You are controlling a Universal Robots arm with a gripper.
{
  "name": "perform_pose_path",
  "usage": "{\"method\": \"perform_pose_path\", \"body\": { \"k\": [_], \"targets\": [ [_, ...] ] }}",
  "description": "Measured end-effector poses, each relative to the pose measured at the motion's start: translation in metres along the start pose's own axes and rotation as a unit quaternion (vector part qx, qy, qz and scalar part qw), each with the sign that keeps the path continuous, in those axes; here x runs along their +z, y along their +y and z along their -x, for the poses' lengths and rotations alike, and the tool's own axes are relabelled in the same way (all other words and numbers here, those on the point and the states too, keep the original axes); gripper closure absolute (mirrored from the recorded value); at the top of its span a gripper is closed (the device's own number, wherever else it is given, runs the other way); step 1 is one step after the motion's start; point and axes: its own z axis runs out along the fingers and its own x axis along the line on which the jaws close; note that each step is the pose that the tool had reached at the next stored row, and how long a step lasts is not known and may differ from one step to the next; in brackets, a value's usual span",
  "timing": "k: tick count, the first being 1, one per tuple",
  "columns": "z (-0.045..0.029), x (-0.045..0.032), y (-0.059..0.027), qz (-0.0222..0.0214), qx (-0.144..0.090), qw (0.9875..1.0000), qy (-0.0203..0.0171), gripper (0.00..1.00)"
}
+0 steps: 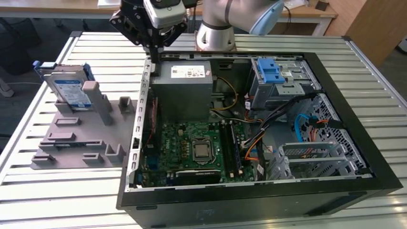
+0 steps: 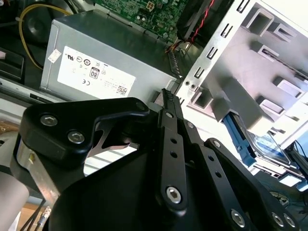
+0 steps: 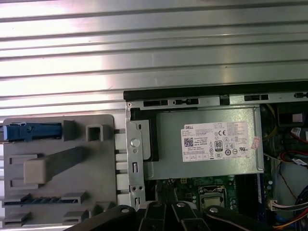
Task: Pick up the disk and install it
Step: 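Reach for the disk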
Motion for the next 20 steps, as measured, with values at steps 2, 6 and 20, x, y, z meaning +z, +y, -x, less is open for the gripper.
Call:
{"method": "perform_pose_path", "body": {
  "k": [2,6,20],
  "targets": [
    [-0.0008,0.0002,-0.0001,0.0,0.0,1.0,0.0007,0.89],
    [-0.0022,0.0002,-0.0002,-0.0002,0.0,1.0,0.0025,0.89],
    [-0.0084,0.0008,-0.0007,-0.0006,0.0,1.0,0.0087,0.89]
  ]
}}
